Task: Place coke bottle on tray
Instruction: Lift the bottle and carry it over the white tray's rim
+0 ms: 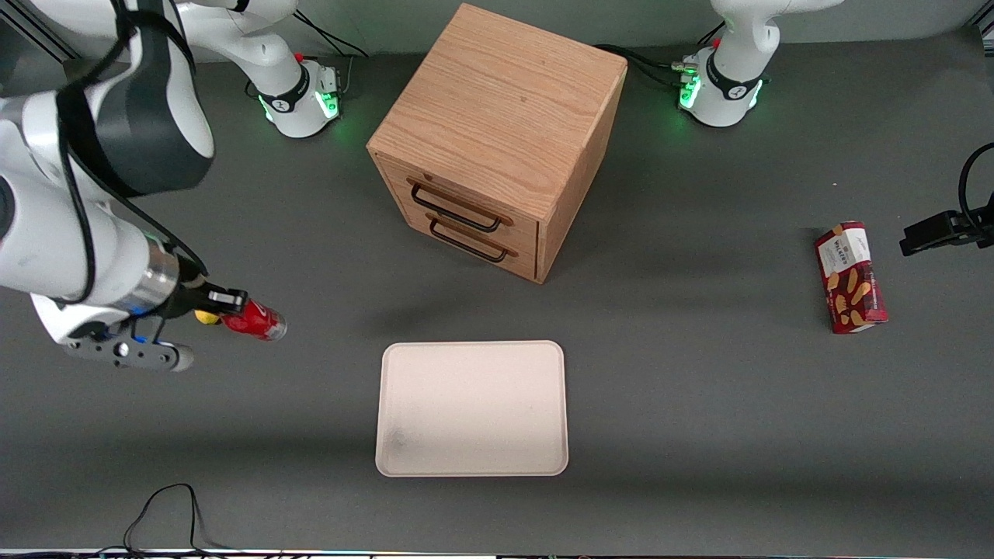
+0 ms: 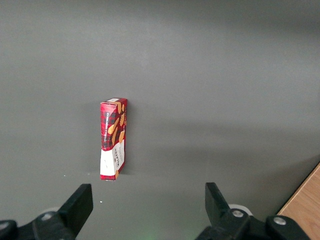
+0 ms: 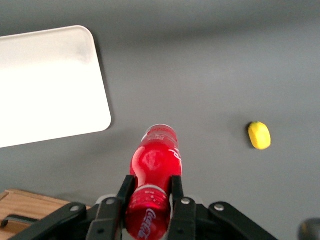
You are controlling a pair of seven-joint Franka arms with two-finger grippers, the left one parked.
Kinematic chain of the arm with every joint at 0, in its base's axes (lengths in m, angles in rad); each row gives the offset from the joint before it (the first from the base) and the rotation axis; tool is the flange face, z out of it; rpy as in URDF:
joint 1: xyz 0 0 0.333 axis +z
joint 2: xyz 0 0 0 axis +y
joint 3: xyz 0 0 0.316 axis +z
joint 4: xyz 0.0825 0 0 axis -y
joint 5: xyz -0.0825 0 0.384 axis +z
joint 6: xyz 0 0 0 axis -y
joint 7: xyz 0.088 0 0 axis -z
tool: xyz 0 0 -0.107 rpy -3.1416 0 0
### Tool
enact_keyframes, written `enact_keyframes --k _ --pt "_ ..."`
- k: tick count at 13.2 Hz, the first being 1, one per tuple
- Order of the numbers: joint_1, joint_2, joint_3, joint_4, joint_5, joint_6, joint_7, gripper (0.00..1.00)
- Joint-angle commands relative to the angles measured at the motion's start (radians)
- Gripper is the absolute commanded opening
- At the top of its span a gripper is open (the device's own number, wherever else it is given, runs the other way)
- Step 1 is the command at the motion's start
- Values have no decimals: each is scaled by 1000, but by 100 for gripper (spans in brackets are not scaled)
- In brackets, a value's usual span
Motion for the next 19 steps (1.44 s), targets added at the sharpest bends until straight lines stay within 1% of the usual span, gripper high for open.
enact_keyframes --k 1,4,6,9,13,15,19 --pt "-9 131 21 138 39 18 -14 0" --pt "-32 188 90 141 39 128 15 0" --pt "-54 241 147 146 39 208 70 0" --pt "-54 309 170 163 39 326 143 0" --pt "-48 384 179 178 38 471 233 0" --pt "-48 409 181 178 38 535 246 0" --pt "-31 442 179 176 35 612 305 0"
